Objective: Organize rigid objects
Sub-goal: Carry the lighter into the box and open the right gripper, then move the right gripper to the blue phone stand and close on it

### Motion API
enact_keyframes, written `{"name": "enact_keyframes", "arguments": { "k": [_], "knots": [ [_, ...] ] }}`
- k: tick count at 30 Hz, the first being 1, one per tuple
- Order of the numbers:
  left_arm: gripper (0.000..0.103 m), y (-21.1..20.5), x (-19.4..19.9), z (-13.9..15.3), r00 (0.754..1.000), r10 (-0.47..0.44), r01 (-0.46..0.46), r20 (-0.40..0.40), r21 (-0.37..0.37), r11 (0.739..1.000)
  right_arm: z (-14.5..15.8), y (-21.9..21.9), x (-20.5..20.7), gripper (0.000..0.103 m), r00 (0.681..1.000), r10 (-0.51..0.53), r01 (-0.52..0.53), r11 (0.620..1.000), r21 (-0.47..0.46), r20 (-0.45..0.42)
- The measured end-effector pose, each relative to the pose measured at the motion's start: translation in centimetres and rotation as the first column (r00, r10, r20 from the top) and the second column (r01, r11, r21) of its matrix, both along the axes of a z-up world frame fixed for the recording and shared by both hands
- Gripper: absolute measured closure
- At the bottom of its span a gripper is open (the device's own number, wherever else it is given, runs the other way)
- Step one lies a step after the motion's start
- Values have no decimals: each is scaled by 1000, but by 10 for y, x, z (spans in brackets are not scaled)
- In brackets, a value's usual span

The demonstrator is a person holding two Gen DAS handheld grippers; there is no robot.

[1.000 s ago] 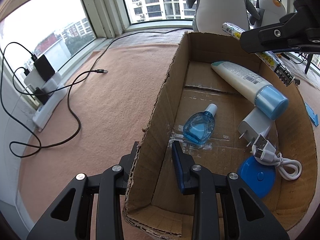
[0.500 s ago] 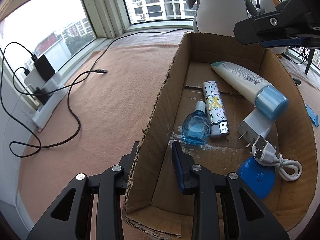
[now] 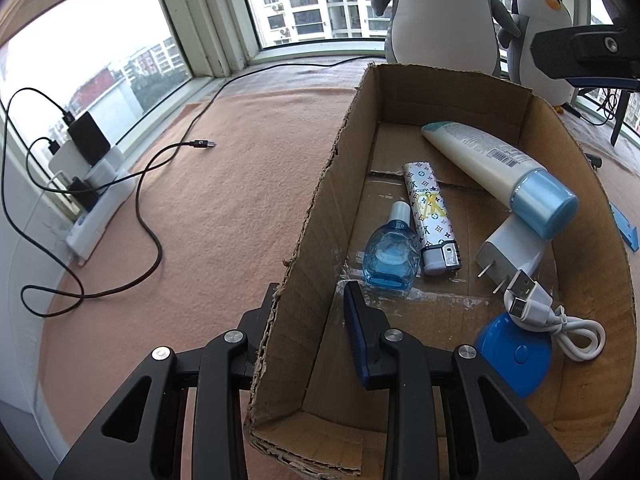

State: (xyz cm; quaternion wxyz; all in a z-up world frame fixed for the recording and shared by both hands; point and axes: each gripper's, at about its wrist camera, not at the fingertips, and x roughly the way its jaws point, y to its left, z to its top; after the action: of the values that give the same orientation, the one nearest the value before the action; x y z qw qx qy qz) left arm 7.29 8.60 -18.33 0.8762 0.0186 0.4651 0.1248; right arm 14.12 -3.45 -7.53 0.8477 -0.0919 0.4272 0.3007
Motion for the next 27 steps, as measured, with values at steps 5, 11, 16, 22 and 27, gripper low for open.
{"name": "enact_keyframes", "arguments": {
  "k": [5,11,16,22,27],
  "knots": [
    [75,0,0,0,1000,-1,1,-1,1,1000,2,-27,-2,55,1000,-20,21,1000,-7,9],
    [75,1,0,0,1000,1,-1,0,2,1000,-10,-84,1,54,997,-76,75,996,-42,-12],
    [75,1,0,0,1000,1,-1,0,3,1000,-29,-137,7,54,989,-143,138,986,-95,-48],
    [75,1,0,0,1000,0,0,0,3,1000,-52,-172,11,54,983,-161,145,975,-166,-87],
    [75,1,0,0,1000,0,0,0,3,1000,-70,-178,11,54,981,-147,121,974,-193,-126]
  ]
}}
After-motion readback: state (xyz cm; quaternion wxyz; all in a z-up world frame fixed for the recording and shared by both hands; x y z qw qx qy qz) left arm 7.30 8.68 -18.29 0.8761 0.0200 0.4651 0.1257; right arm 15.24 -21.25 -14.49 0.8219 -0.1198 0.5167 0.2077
